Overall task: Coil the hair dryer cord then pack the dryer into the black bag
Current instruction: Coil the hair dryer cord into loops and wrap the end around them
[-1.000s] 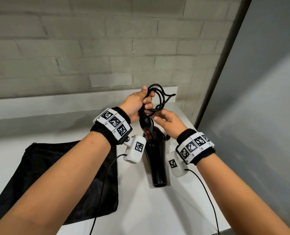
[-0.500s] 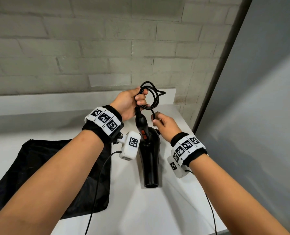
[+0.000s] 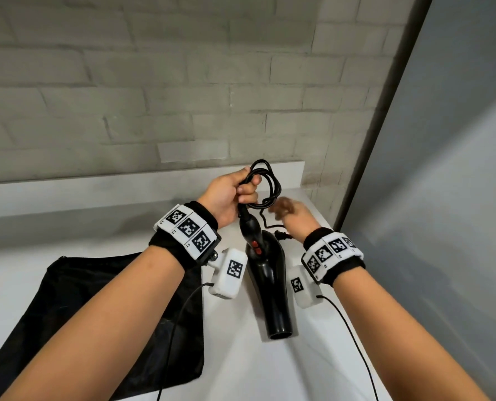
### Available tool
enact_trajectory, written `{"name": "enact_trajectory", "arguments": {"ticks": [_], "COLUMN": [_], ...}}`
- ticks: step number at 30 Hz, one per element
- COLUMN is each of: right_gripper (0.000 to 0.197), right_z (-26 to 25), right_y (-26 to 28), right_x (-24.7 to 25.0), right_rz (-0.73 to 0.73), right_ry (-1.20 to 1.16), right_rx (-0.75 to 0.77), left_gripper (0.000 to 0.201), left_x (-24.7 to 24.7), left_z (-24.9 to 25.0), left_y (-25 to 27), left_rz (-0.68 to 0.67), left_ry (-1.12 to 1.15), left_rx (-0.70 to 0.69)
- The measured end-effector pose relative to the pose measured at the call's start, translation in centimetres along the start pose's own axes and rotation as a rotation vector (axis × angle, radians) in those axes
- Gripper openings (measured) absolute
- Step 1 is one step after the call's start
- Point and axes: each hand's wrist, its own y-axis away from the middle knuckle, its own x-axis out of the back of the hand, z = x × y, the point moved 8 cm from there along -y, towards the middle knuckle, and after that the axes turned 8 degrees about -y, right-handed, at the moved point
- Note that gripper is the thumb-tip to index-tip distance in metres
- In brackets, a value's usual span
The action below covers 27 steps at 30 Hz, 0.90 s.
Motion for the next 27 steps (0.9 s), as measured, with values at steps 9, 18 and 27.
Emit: {"name": "enact_trajectory", "arguments": {"ticks": [9, 18, 27], "right_gripper": [0.015, 0.067, 0.02], "right_z": [-7.0, -3.1, -4.3], "right_y": [2.3, 1.2, 1.0], "right_x": [0.7, -2.3, -1.9], "right_rz": [0.162, -0.212, -0.093], "right_ry": [-0.309, -0.449, -0.157], "right_rx": [0.347, 0.099, 0.216], "left_gripper": [0.042, 0.044, 0.051], "left_x": [0.2, -0.3, 0.5], "left_z": [0.1, -0.1, 0.9], "left_y": [0.4, 0.4, 0.5], "left_rz": [-0.003, -0.033, 0.166], "left_ry": [-0.114, -0.02, -0.206], "left_rx": [0.003, 0.036, 0.004]}}
